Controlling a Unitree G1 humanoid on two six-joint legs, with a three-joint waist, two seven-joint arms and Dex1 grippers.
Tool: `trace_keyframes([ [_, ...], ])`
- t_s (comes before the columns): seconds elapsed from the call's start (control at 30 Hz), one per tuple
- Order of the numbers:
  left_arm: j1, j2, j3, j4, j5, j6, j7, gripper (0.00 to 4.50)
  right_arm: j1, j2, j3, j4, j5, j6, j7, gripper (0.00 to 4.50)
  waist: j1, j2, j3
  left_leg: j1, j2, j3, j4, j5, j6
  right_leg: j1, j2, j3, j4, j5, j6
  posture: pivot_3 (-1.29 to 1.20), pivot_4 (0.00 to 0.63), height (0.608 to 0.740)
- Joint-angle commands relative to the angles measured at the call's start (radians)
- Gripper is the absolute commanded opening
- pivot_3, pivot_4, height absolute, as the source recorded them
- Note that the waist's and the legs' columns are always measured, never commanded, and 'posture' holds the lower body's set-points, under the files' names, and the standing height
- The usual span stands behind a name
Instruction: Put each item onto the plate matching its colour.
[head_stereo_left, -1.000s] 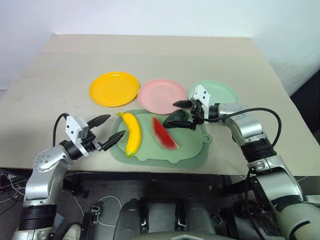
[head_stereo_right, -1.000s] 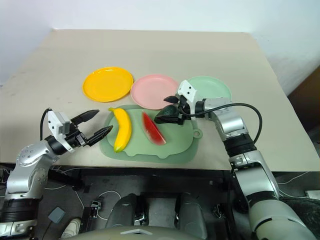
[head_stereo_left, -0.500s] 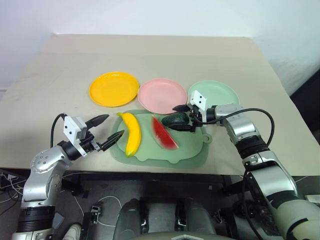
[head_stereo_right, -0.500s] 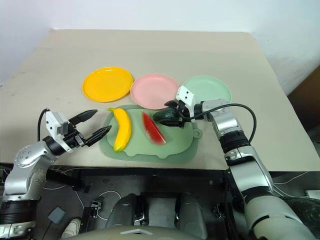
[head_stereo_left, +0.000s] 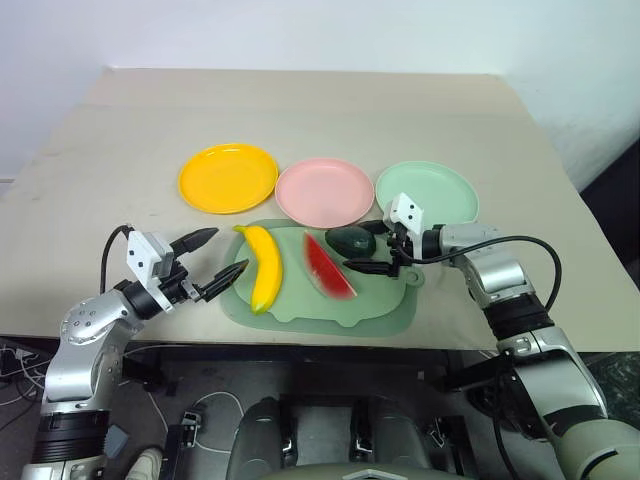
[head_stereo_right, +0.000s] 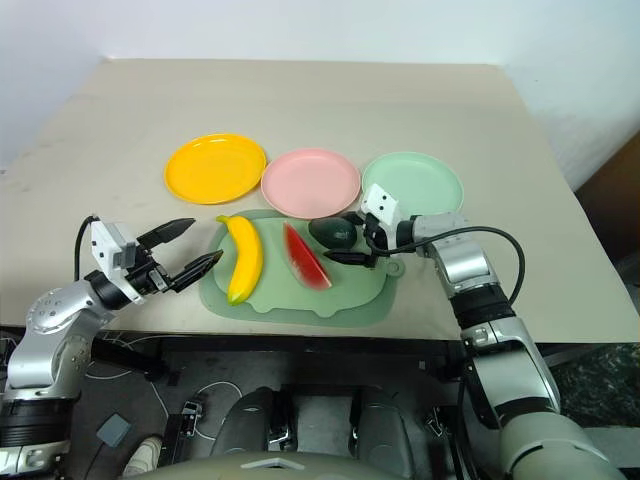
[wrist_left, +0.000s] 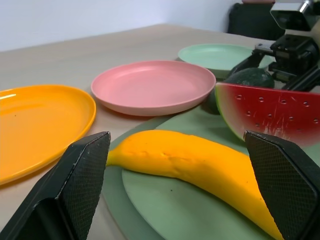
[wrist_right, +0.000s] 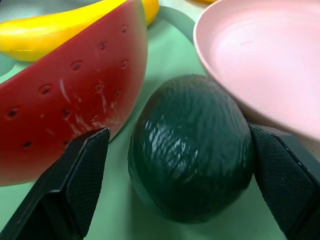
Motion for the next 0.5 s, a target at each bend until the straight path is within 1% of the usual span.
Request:
trace_keyframes([
  [0.03, -0.022, 0.006, 0.005, -0.001, 0.002, -0.013, -0.004, 4.5, 0.0, -0.008, -0.037, -0.057, 0.018, 0.029, -0.034, 4.45, 0.0, 0.0, 0.0, 0.0, 0.0, 0.0, 0.0, 0.0, 0.0, 0.0, 0.0, 0.0, 0.0, 0.0, 0.0, 0.0, 0.15, 0.695],
  [0.2, -0.039, 0.005, -0.006, 0.012, 0.004, -0.014, -0.01, 4.5, -0.01, 0.002, -0.042, -0.056, 0.02, 0.063, -0.071, 4.45, 0.0, 0.0, 0.0, 0.0, 0.0, 0.0, 0.0, 0.0, 0.0, 0.0, 0.0, 0.0, 0.0, 0.0, 0.0, 0.0, 0.15, 0.695],
  [0.43, -0.039, 0.005, -0.007, 0.012, 0.004, -0.013, -0.014, 4.5, -0.008, 0.008, -0.052, -0.068, 0.034, 0.075, -0.083, 4.45, 0.0, 0.0, 0.0, 0.0, 0.0, 0.0, 0.0, 0.0, 0.0, 0.0, 0.0, 0.0, 0.0, 0.0, 0.0, 0.0, 0.15, 0.695],
  [0.47, -0.039, 0.005, -0.006, 0.012, 0.004, -0.012, -0.014, 4.5, -0.008, 0.01, -0.055, -0.07, 0.037, 0.074, -0.086, 4.09, 0.0, 0.0, 0.0, 0.0, 0.0, 0.0, 0.0, 0.0, 0.0, 0.0, 0.0, 0.0, 0.0, 0.0, 0.0, 0.0, 0.15, 0.695],
  [0.5, -0.038, 0.005, -0.007, 0.011, 0.004, -0.012, -0.015, 4.5, -0.008, 0.012, -0.057, -0.071, 0.039, 0.074, -0.087, 3.9, 0.0, 0.0, 0.0, 0.0, 0.0, 0.0, 0.0, 0.0, 0.0, 0.0, 0.0, 0.0, 0.0, 0.0, 0.0, 0.0, 0.15, 0.695],
])
